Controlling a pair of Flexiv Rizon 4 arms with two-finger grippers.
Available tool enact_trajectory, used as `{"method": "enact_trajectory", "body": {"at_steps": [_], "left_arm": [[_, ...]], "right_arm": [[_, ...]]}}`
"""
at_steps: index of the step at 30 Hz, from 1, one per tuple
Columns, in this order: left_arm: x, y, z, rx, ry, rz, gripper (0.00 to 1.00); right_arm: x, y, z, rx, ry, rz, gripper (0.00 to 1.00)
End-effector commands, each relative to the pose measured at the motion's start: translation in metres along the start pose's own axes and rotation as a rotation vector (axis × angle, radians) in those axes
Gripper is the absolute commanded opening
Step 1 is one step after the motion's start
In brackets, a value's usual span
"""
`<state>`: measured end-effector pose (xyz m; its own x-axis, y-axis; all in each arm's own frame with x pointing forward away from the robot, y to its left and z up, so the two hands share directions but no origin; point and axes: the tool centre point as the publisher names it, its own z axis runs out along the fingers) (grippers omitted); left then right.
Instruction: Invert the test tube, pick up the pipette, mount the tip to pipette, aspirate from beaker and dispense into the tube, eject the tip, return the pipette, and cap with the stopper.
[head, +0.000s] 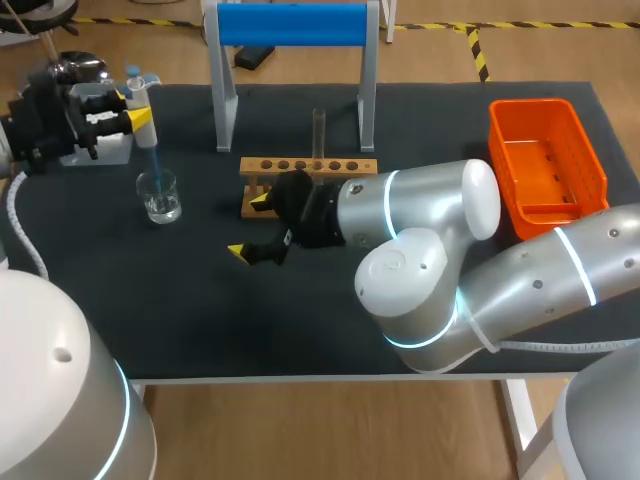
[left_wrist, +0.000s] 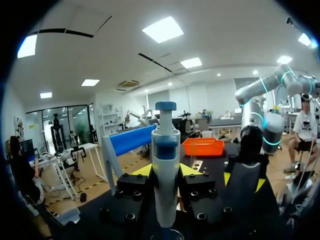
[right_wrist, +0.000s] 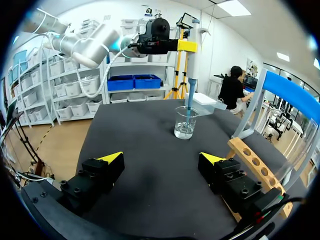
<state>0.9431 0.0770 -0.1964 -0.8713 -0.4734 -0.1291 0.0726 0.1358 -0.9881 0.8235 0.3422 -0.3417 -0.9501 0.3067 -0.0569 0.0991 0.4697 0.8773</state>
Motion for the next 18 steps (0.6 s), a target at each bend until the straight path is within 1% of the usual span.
{"method": "enact_trajectory", "body": {"at_steps": [1, 9, 18], "left_arm": [[-0.0014, 0.0040, -0.0003, 0.008, 0.002, 0.003, 0.00], [-0.0007, 0.0095, -0.0014, 0.012, 0.002, 0.003, 0.00], [-0.0024, 0.0116, -0.0051, 0.005, -0.004, 0.013, 0.00]], "right_arm": [[0.0002, 0.0001, -0.0001, 0.002, 0.000, 0.001, 1.00], [0.0002, 0.0001, -0.0001, 0.002, 0.000, 0.001, 1.00], [0.0002, 0.0001, -0.0001, 0.002, 0.000, 0.001, 1.00]]}}
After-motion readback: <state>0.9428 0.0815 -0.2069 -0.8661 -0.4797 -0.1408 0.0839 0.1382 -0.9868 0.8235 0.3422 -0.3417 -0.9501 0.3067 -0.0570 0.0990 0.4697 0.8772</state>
